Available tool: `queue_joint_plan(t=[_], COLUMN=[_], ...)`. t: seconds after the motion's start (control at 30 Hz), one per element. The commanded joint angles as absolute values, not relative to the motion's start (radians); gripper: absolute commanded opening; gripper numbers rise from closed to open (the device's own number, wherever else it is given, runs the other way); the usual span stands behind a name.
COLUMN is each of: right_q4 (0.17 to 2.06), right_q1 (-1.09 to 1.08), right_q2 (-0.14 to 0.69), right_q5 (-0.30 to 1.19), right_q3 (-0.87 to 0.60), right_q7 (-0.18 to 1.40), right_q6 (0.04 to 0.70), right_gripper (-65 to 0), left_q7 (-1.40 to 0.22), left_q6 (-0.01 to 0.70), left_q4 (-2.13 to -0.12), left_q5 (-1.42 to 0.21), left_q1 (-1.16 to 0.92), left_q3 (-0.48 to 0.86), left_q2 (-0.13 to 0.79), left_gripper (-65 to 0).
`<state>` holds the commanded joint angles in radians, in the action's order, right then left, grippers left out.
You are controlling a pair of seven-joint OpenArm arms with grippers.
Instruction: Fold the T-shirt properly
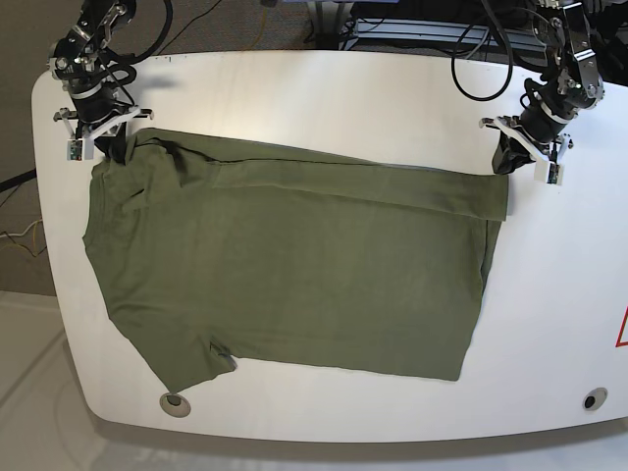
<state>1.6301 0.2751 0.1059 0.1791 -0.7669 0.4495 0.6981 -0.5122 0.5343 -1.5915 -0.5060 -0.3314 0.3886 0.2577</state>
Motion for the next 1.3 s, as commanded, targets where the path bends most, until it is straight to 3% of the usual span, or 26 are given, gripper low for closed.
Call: queue_joint_plan(t=[0.07, 0.2, 0.6, 0.93, 1.0, 1.3], right_q4=[1.631, 1.624, 1.620, 1.612, 1.617, 1.622], right_q1=[0.279, 0.274, 0.273, 0.263, 0.268, 0.270], right_q2=[0.106, 0.109, 0.102, 0.105, 0.104, 0.104], right_q5=[0.181, 0.188, 0.187, 0.190, 0.186, 0.184], right_q3=[-0.769, -0.774, -0.772, -0.773, -0.773, -0.770], right_q7=[0.451, 0.453, 0.452, 0.454, 0.457, 0.457], right_q6=[0.698, 0.698, 0.698, 0.698, 0.698, 0.698], right_gripper=[-65.0, -65.0, -65.0, -65.0, -65.0, -65.0], left_q7=[-0.524, -0.549, -0.568, -0.546, -0.526, -0.526], left_q6=[0.536, 0.532, 0.517, 0.514, 0.510, 0.505], left_q4=[-1.587, -1.570, -1.508, -1.490, -1.494, -1.516], left_q5=[-0.500, -0.501, -0.541, -0.532, -0.520, -0.533], left_q1=[-0.329, -0.315, -0.282, -0.274, -0.278, -0.300], left_q3=[0.391, 0.396, 0.390, 0.385, 0.377, 0.380], left_q2=[0.253, 0.243, 0.237, 0.238, 0.240, 0.246], left_gripper=[-61.8, -33.6, -24.9, -28.7, -38.6, -60.9])
